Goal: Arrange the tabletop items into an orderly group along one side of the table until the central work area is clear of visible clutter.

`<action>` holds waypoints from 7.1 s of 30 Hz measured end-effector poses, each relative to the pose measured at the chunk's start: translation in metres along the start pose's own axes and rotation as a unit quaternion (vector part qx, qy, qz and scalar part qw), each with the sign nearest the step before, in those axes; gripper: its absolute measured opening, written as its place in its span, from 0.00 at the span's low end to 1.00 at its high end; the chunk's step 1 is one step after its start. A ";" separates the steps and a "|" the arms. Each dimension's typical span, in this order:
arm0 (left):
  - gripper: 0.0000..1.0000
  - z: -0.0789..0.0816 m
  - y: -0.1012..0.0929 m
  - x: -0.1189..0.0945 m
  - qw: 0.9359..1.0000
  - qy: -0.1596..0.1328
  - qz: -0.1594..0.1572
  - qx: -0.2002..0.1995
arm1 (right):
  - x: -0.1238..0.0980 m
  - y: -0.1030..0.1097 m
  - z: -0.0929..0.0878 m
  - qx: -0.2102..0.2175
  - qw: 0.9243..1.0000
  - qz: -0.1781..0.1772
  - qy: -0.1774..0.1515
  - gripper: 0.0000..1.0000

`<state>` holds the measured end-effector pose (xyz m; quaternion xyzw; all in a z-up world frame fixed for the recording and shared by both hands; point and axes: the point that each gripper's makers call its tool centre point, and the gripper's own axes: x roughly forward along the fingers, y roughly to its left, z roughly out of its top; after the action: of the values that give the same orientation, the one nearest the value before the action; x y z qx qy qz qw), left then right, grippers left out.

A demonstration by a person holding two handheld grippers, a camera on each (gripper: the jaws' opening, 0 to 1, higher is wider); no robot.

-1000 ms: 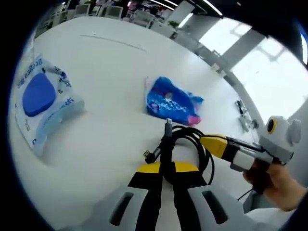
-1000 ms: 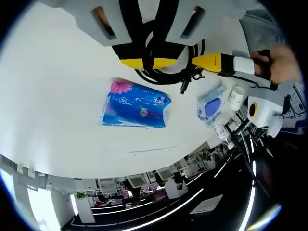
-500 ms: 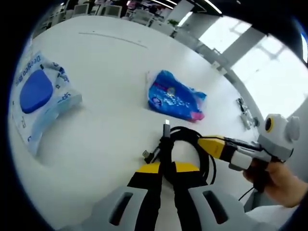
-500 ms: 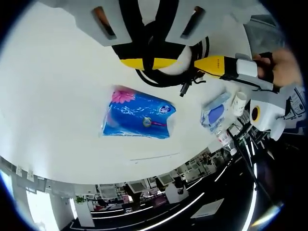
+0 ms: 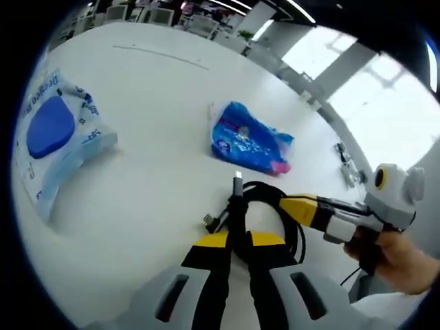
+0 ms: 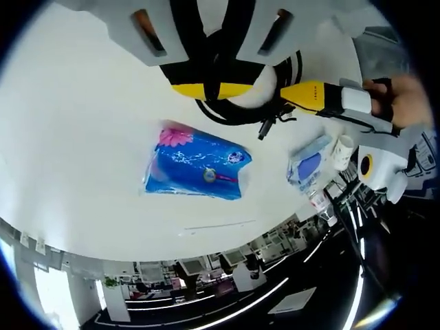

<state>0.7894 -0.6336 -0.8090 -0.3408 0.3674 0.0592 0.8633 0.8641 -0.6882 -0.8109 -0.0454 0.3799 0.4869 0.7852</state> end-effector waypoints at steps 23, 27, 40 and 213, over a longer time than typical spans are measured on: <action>0.51 0.011 -0.012 -0.006 0.993 -0.036 -0.005 0.108 | -0.014 0.013 0.028 -0.057 0.996 -0.035 -0.055 0.43; 0.61 0.013 -0.009 -0.013 0.995 -0.047 -0.012 0.089 | -0.018 0.020 0.028 -0.066 0.996 -0.028 -0.054 0.42; 0.66 0.017 -0.015 -0.047 0.993 -0.050 -0.010 0.108 | -0.023 0.033 0.020 -0.044 0.998 -0.025 -0.049 0.41; 0.00 0.158 0.250 -0.136 0.992 -0.059 0.023 0.105 | 0.077 0.183 0.043 0.090 0.995 0.018 -0.025 0.00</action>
<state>0.6967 -0.3236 -0.7750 -0.2360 0.3273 0.0600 0.9130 0.7598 -0.5171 -0.7748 0.0449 0.4030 0.4660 0.7864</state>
